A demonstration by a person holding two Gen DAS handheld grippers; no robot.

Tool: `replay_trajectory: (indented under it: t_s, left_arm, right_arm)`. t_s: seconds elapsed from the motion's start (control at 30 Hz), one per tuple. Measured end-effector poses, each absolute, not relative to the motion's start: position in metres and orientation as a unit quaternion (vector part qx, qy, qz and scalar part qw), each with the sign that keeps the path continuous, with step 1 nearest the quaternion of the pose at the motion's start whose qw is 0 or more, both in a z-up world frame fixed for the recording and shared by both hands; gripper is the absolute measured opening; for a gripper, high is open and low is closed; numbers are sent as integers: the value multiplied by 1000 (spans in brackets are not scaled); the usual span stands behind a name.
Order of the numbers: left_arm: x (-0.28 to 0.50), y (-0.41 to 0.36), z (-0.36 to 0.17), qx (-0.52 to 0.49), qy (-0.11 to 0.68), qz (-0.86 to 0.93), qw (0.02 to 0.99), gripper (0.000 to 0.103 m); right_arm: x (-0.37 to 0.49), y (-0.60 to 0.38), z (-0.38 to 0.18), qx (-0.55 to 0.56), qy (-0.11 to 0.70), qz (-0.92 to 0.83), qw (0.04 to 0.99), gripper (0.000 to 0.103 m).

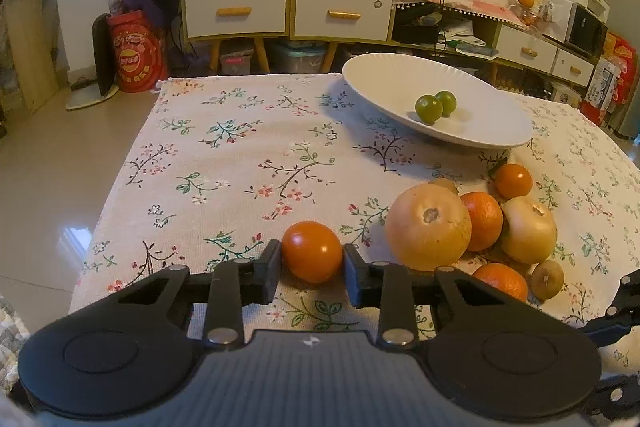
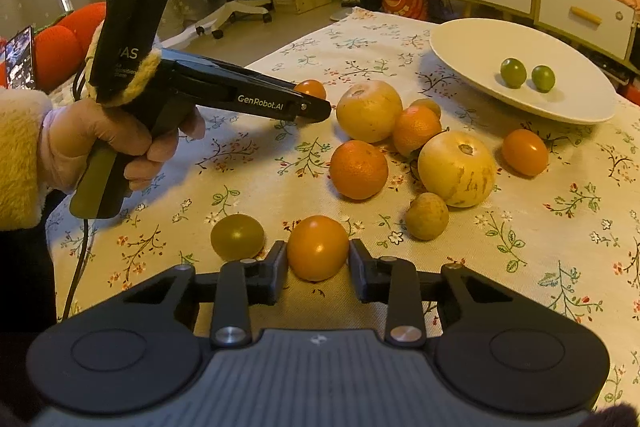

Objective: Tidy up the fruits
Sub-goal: 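Grasp a small orange tomato with the right gripper while the left gripper grasps another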

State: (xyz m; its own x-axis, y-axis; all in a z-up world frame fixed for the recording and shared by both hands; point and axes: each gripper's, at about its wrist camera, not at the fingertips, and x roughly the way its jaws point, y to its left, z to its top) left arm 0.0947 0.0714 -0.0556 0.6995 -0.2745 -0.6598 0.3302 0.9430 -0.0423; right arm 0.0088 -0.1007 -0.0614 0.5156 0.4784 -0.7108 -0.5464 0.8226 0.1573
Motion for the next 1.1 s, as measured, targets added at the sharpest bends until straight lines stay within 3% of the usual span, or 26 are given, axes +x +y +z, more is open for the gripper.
replay_trajectory:
  t_s: [1.1]
  left_arm:
    - [98,67,-30,4,358,-155,921,12]
  right_arm:
    - [24,-122,-34,-16,357,251,899,29]
